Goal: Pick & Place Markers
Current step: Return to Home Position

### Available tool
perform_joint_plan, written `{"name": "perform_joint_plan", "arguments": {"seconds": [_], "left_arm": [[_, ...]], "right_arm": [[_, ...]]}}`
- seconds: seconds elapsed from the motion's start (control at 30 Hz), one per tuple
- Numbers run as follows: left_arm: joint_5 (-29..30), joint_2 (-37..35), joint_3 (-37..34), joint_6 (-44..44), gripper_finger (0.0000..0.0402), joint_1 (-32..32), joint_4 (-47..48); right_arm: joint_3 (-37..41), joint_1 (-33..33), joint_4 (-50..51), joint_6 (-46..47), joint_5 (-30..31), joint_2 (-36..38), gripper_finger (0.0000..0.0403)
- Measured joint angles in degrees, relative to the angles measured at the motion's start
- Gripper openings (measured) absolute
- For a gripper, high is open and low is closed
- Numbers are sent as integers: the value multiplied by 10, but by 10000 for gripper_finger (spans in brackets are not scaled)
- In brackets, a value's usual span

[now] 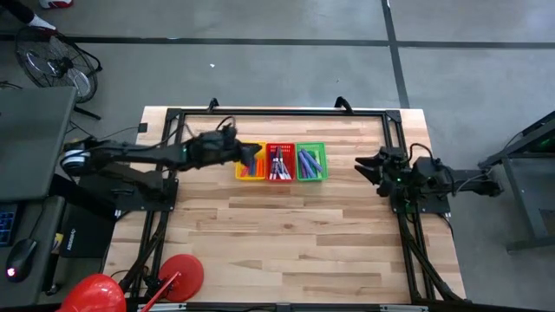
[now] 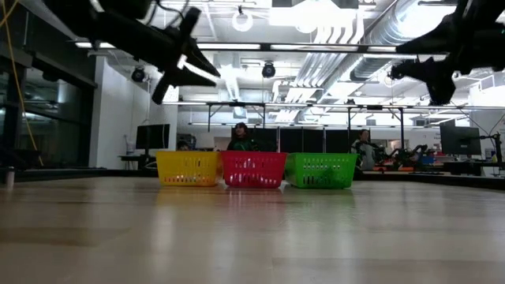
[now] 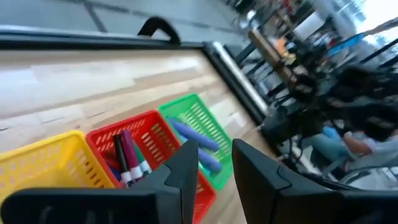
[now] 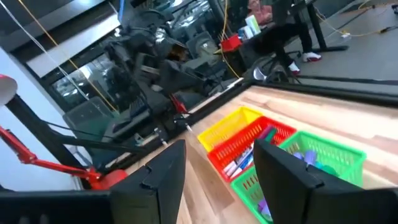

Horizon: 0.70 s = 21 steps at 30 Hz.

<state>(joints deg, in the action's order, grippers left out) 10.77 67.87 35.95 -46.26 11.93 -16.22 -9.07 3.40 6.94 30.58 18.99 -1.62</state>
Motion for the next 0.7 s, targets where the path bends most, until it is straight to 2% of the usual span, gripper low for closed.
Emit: {"name": "perform_joint_plan", "arguments": {"seconds": [0.2, 0.37, 0.7], "left_arm": [[121, -62, -72, -14, 97, -81, -42], [218, -95, -146, -33, 97, -146, -133], [325, -113, -227, -46, 97, -212, -230]], "right_arm": [[55, -8, -102, 13, -2, -5, 177], [62, -23, -113, 10, -17, -5, 177], [62, -66, -81, 21, -99, -2, 177]]}}
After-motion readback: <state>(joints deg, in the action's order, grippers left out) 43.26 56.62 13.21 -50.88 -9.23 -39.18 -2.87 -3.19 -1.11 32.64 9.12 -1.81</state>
